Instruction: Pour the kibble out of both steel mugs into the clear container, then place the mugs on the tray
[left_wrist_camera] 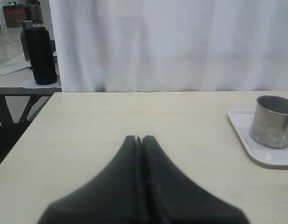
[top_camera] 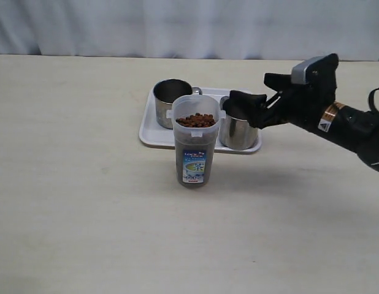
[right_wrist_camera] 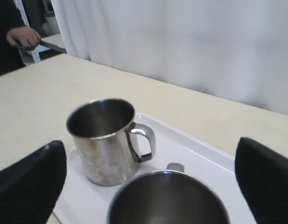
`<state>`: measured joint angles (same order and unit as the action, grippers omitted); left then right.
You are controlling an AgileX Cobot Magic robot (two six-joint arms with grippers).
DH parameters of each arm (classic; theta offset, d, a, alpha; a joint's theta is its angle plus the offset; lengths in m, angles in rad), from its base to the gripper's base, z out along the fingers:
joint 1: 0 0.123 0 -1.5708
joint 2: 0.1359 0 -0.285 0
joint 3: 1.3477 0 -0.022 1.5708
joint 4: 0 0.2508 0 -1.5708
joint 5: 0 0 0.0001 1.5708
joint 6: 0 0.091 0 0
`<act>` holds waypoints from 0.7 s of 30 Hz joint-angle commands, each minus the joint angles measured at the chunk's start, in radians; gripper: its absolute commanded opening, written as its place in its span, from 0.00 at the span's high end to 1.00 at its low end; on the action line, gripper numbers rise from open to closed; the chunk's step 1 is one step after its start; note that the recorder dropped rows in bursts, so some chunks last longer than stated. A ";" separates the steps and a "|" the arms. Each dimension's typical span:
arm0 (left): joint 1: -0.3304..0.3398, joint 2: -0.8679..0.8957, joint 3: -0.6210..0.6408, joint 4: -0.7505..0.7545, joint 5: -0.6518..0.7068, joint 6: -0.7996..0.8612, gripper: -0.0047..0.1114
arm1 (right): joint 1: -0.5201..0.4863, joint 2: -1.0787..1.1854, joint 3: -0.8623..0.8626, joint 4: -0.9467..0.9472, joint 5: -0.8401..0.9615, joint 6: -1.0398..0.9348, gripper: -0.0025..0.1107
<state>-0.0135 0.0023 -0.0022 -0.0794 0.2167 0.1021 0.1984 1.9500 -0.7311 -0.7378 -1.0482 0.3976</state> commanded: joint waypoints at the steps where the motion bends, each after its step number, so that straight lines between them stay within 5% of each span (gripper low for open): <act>1: -0.006 -0.002 0.002 -0.006 -0.021 0.003 0.96 | -0.015 -0.211 0.091 -0.003 0.230 0.268 0.68; 2: -0.006 -0.002 0.002 -0.006 -0.021 0.003 0.96 | -0.014 -0.267 0.113 -0.003 0.315 0.309 0.87; 3: -0.006 -0.002 0.002 -0.006 -0.021 0.003 0.96 | -0.014 -0.324 0.136 -0.003 0.373 0.321 0.93; 5: -0.006 -0.002 0.002 -0.006 -0.021 0.003 0.96 | -0.014 -0.492 0.256 0.032 0.502 0.294 0.94; 10: -0.006 -0.002 0.002 -0.006 -0.021 0.003 0.96 | -0.014 -1.007 0.731 0.698 0.402 -0.141 0.94; 11: -0.006 -0.002 0.002 -0.006 -0.021 0.003 0.96 | -0.012 -1.109 0.731 0.685 0.653 -0.160 0.94; 12: -0.006 -0.002 0.002 -0.006 -0.020 0.003 0.96 | -0.012 -1.196 0.731 0.661 0.718 -0.161 0.94; 21: -0.006 -0.002 0.002 -0.003 -0.020 0.003 0.96 | -0.012 -1.721 0.731 0.675 1.121 -0.146 0.94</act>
<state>-0.0135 0.0023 -0.0022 -0.0794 0.2097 0.1021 0.1891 0.3014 -0.0050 -0.0743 0.0164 0.2553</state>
